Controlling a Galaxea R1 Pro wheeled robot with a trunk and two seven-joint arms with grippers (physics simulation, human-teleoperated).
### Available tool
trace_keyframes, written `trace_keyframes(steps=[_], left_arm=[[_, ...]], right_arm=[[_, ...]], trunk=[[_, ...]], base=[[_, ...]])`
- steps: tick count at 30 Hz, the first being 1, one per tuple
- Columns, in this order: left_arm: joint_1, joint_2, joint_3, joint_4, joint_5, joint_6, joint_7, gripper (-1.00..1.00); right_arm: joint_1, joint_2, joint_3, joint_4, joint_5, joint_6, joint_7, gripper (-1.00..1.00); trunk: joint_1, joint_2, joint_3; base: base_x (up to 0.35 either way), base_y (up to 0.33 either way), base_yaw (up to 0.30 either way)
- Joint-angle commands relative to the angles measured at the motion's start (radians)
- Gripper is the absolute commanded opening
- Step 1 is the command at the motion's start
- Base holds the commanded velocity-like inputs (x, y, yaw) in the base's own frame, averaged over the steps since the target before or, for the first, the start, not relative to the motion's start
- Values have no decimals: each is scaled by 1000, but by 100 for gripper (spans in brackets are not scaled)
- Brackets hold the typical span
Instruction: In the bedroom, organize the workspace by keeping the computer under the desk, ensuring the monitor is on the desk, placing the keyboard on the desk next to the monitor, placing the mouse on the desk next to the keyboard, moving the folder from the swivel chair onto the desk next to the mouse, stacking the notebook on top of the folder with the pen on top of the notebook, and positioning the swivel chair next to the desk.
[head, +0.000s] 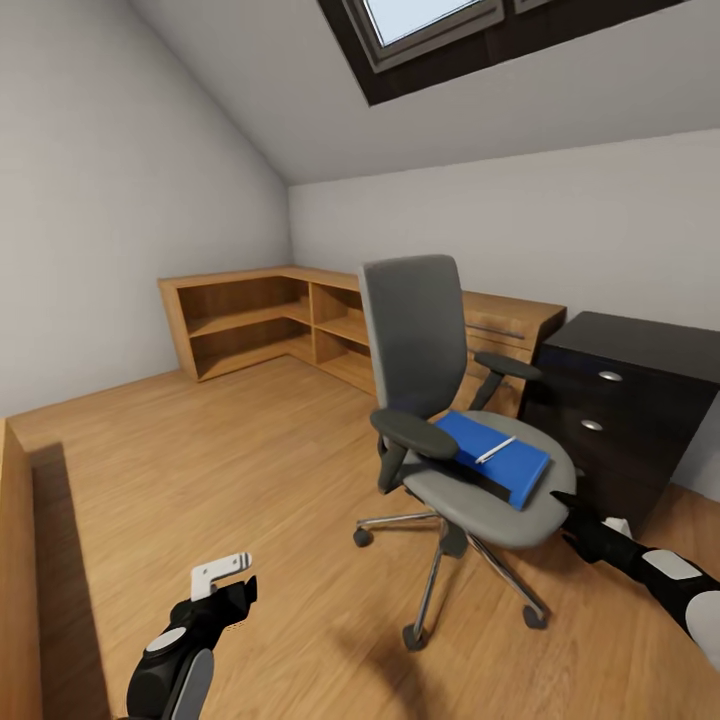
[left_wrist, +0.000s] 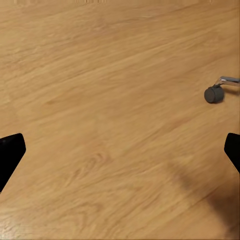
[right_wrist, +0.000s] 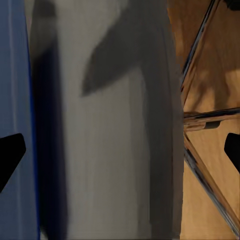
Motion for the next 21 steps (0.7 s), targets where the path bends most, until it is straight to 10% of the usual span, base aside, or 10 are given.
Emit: trace_keyframes(steps=[1,21], left_arm=[[-1,0,-1,-1,10,3,9,100],[-1,0,-3,-1,10,3,9,100]], right_arm=[[-1,1,-8,1,4,6,1,100],[-1,8,-7,0,3,5,1,100]], trunk=[[0,0,-1],[0,0,-1]], base=[[295,0,0],[286,0,0]])
